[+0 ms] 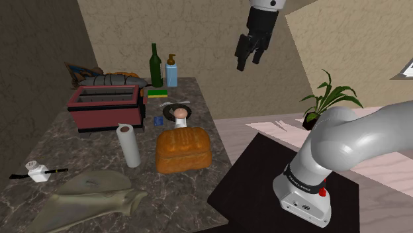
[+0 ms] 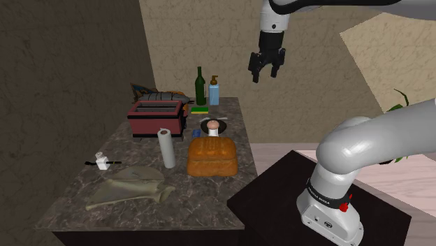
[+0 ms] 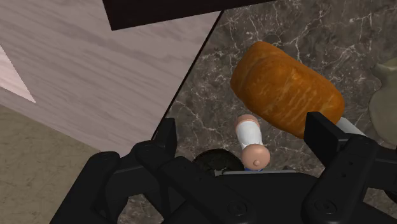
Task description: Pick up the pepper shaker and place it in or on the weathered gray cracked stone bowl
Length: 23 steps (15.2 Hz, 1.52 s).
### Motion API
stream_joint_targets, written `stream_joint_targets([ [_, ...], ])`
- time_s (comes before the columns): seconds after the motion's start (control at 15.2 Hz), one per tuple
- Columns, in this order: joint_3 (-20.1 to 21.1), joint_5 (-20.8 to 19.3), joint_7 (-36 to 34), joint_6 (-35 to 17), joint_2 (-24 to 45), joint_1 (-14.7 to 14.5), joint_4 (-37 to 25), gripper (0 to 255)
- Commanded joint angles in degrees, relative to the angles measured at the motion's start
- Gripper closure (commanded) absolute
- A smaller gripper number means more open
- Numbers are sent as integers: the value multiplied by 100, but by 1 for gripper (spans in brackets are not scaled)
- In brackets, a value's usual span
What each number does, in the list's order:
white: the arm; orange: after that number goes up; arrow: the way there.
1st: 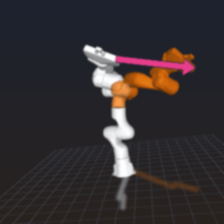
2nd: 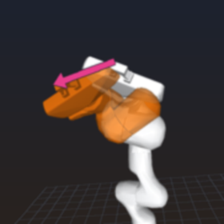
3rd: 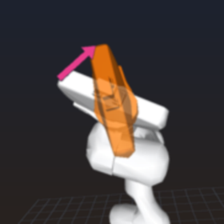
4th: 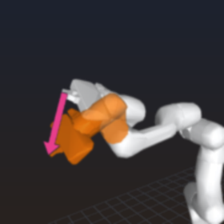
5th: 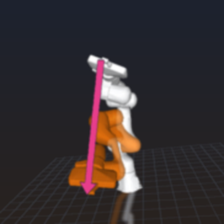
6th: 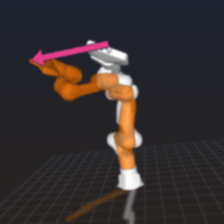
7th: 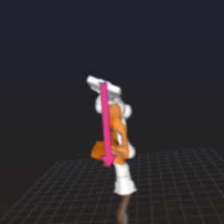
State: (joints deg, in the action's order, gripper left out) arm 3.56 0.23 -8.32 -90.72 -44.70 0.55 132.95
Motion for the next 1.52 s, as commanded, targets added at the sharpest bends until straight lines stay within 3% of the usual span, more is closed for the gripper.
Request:
stream_joint_targets([
  [0.0, 0, 0, 0, 0, 0, 0, 0, 0],
  [0.73, 95, 247, -251, -1800, 1920, 45, 118, 0],
  [1.45, 154, 432, -427, -3138, 4275, 43, -675, 0],
])
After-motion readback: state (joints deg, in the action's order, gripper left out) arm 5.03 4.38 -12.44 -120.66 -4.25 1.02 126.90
